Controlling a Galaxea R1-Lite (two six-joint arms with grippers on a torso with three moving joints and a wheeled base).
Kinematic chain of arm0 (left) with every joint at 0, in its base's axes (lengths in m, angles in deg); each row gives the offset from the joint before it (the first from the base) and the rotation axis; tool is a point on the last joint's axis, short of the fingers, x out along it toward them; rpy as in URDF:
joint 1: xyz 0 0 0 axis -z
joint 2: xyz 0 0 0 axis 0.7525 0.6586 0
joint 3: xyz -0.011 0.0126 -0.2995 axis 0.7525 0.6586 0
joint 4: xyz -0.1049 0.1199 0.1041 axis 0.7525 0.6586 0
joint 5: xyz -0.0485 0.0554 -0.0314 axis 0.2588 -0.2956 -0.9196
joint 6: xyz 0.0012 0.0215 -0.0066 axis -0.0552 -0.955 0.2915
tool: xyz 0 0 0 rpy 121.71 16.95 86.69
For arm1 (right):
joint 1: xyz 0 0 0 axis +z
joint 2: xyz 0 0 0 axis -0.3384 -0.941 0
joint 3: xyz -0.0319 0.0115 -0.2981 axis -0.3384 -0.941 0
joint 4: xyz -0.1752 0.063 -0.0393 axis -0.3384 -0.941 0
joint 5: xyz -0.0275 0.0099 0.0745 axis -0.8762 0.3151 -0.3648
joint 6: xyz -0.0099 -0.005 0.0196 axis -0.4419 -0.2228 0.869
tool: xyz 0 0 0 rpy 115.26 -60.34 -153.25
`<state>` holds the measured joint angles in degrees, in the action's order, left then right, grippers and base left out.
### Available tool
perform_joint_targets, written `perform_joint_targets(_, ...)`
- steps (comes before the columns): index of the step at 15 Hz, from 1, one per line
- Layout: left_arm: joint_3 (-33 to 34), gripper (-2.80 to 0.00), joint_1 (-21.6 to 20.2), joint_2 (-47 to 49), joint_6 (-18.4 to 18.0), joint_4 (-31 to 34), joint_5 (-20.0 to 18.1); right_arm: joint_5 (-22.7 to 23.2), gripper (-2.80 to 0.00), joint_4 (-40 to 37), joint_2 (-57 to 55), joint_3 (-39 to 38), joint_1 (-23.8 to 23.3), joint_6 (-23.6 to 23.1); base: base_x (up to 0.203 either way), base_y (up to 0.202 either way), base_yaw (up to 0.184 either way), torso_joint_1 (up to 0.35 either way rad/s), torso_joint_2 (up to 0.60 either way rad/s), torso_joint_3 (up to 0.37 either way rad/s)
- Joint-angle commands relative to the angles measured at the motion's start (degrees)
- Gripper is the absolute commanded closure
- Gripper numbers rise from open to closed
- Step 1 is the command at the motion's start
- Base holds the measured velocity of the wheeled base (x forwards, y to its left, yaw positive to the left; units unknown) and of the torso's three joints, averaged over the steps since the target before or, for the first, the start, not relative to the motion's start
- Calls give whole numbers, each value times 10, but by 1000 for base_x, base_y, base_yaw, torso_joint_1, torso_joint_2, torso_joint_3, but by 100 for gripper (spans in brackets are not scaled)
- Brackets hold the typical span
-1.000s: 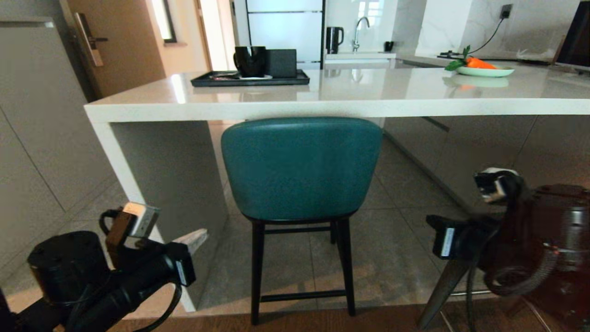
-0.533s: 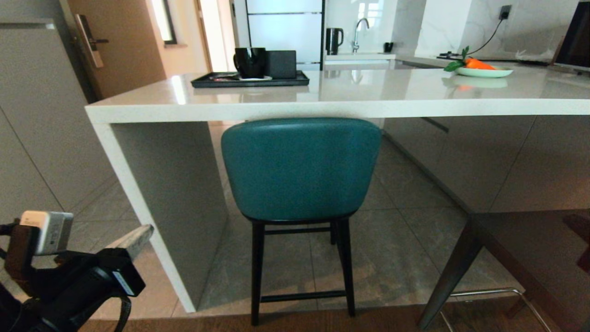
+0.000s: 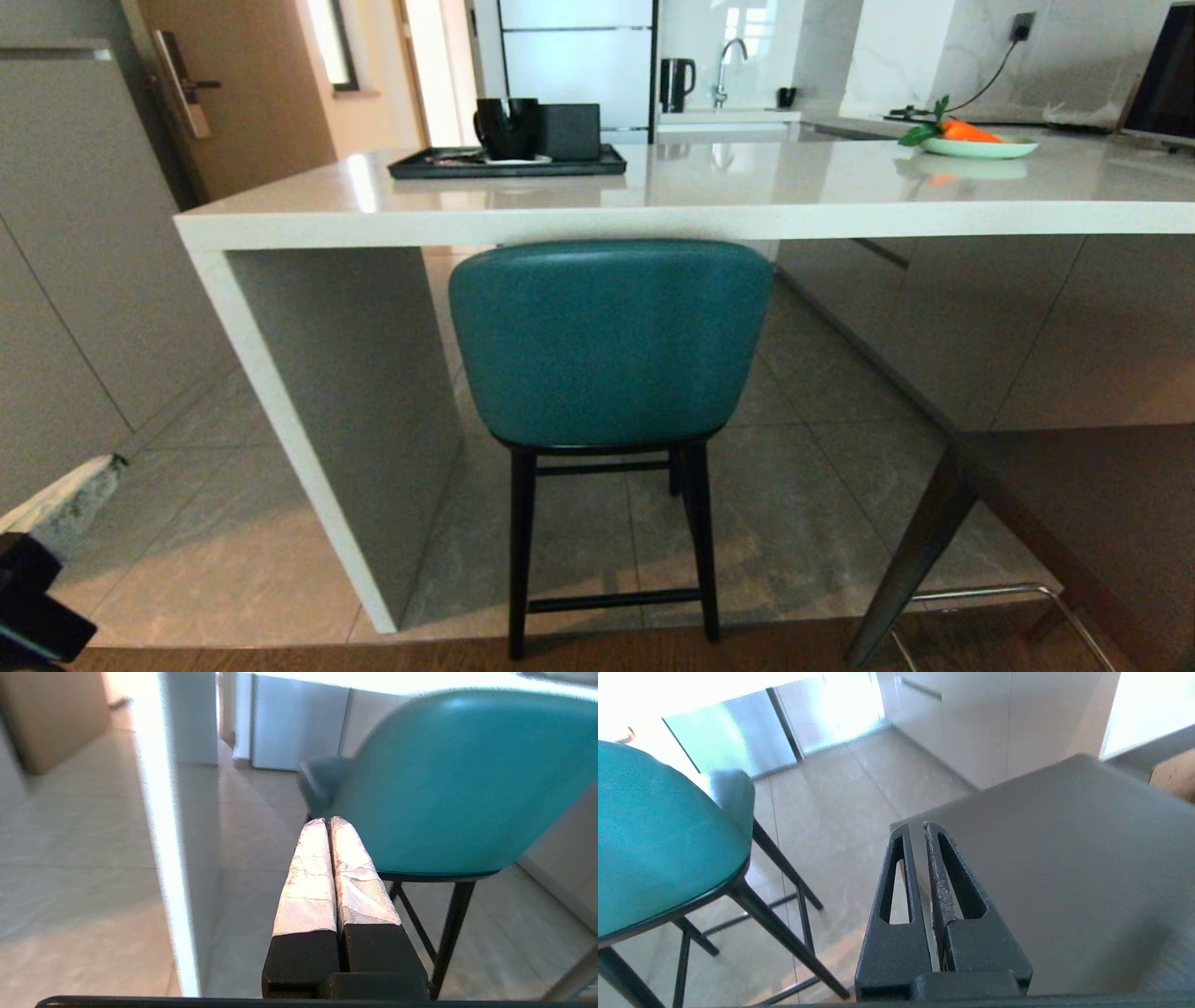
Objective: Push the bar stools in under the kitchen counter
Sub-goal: Push the gray chair back under the dining table
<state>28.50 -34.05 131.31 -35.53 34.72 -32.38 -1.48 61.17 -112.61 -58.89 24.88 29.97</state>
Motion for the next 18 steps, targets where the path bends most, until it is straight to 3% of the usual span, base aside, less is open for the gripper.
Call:
perform_joint_targets(1,-29,0,-40,-145,1,138,-6,10,0,-5,64,-1,-7,-6,0,0,0,0,0,0)
perform_joint_targets(3,-39,0,-74,-208,0,190,-46,50,0,-13,104,-3,-55,-30,0,0,0,0,0,0)
perform_joint_targets(5,-56,0,-97,-273,-7,286,-87,111,0,-19,129,-14,-90,-47,0,0,0,0,0,0)
perform_joint_targets(7,-56,0,-128,-317,-23,344,-124,114,0,-18,130,-19,-90,-54,0,0,0,0,0,0)
perform_joint_targets(10,-43,0,-148,-399,-56,421,-168,179,0,5,131,-25,-89,-60,0,0,0,0,0,0)
perform_joint_targets(12,-12,0,-148,-447,-66,471,-170,199,0,14,138,-22,-36,-55,0,0,0,0,0,0)
perform_joint_targets(13,18,0,-148,-447,-69,467,-167,200,0,4,140,-17,-19,-62,0,0,0,0,0,0)
perform_joint_targets(15,62,0,-148,-445,-74,414,-174,197,0,-42,168,-21,-43,-82,0,0,0,0,0,0)
perform_joint_targets(17,61,0,-148,-445,-63,429,-204,177,0,-71,227,-51,-51,-100,0,0,0,0,0,0)
perform_joint_targets(18,61,0,-147,-446,-59,445,-198,172,0,-80,261,-79,-52,-107,0,0,0,0,0,0)
